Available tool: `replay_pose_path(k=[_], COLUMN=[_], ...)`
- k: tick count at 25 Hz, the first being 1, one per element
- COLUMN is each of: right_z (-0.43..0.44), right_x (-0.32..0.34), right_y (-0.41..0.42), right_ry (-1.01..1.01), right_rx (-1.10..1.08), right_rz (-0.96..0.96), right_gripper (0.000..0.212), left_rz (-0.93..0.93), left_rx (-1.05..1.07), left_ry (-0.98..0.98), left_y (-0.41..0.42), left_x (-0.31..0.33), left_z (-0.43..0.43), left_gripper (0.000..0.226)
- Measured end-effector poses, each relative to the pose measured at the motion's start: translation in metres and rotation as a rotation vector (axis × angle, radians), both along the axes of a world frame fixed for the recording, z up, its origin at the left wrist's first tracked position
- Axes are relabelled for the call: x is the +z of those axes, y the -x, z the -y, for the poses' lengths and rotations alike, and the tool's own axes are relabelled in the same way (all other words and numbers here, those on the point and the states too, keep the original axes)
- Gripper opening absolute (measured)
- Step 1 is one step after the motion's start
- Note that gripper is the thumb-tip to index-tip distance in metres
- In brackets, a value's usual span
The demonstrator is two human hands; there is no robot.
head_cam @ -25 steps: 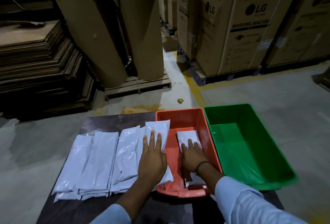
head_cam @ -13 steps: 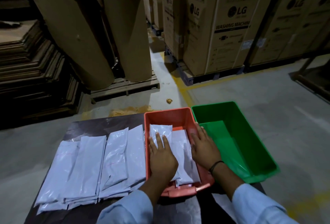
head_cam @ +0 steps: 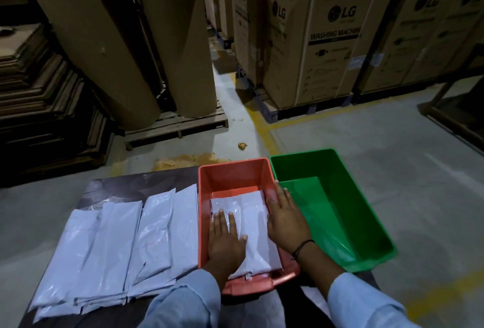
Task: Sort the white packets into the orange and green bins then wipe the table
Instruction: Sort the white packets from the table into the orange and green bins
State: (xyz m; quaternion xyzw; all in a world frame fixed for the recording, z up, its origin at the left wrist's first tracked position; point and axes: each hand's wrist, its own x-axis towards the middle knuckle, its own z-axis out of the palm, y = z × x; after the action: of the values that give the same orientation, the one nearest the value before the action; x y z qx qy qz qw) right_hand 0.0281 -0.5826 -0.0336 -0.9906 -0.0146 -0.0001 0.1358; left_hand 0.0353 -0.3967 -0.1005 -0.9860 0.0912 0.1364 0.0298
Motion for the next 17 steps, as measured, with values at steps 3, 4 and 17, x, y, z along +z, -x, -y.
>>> replay_pose_path(k=[3, 4, 17], right_z=[0.001, 0.001, 0.0], right_x=[-0.002, -0.003, 0.004], right_y=[0.0, -0.001, 0.0], right_ry=[-0.011, -0.015, 0.053], right_rx=[-0.008, -0.011, 0.027], right_rz=[0.003, 0.017, -0.025], right_gripper=[0.058, 0.057, 0.064], left_rz=[0.032, 0.066, 0.008], left_rx=[0.033, 0.015, -0.019], left_ry=[0.075, 0.131, -0.031], left_y=[-0.002, -0.003, -0.005], left_x=[-0.007, -0.007, 0.015], left_z=[0.001, 0.002, -0.001], left_gripper=[0.081, 0.082, 0.08])
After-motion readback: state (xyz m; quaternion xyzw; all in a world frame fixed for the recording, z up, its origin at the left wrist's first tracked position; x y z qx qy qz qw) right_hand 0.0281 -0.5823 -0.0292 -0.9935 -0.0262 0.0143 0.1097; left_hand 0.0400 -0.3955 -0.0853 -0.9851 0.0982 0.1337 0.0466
